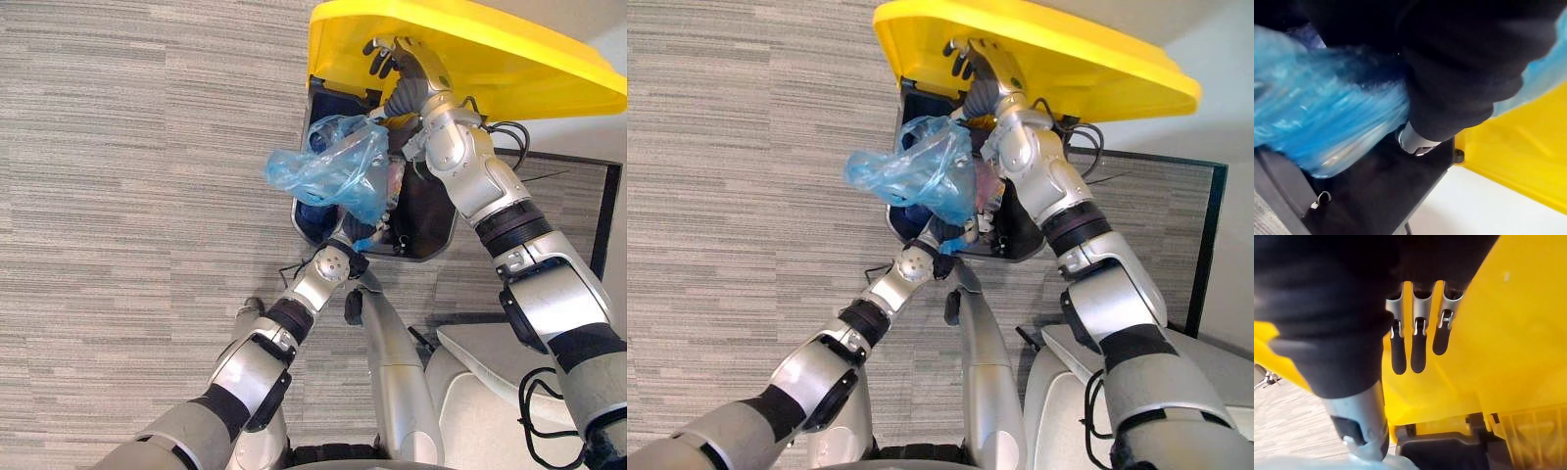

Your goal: Gather rubbish on tea table into small bin, then transfer packed bag to large trash can.

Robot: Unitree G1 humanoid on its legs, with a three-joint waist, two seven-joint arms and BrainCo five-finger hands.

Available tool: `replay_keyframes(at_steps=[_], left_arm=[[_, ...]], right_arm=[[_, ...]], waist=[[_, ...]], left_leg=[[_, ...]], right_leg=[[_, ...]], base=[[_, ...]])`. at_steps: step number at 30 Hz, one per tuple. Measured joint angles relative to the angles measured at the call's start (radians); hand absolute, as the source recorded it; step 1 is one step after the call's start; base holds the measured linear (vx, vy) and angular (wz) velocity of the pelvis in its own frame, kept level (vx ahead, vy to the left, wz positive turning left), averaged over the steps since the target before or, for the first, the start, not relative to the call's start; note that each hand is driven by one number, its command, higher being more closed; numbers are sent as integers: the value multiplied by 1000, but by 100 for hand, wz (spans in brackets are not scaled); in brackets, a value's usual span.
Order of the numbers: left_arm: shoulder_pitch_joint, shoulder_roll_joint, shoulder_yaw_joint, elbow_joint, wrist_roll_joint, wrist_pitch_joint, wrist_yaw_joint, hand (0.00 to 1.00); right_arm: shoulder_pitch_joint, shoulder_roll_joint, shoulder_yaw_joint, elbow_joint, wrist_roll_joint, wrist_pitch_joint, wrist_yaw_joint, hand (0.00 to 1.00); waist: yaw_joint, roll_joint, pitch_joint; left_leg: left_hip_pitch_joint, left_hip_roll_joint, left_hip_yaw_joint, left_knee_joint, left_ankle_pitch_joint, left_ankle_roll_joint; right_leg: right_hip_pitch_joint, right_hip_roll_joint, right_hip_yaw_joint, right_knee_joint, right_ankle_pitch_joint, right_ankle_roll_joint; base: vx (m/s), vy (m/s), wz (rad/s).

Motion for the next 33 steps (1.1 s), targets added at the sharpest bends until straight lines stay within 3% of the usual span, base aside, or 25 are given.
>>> replay_keyframes(at_steps=[16,22,28,33], left_arm=[[5,0,3,16,50,1,-4,0],[34,4,33,16,52,3,-3,0],[71,20,33,-6,59,4,-2,0],[155,74,17,-147,11,1,-1,0]], right_arm=[[3,-2,26,-20,1,-8,0,0],[36,-3,27,-35,1,-22,0,0],[135,-2,29,-63,0,-20,2,0],[293,3,26,-150,-4,-20,3,0]], waist=[[-4,6,-3],[0,26,-26],[4,34,-31],[28,36,-35]], left_leg=[[17,10,16,9,-5,3],[33,10,15,9,-6,5],[86,11,14,2,-5,3],[184,4,9,-44,0,-2]], right_leg=[[15,2,11,0,3,-4],[31,2,10,0,2,-5],[84,3,6,0,2,-5],[167,-2,-4,0,-12,-13]], base=[[14,-1,-2],[0,0,0],[0,-4,1],[-19,-38,8]])
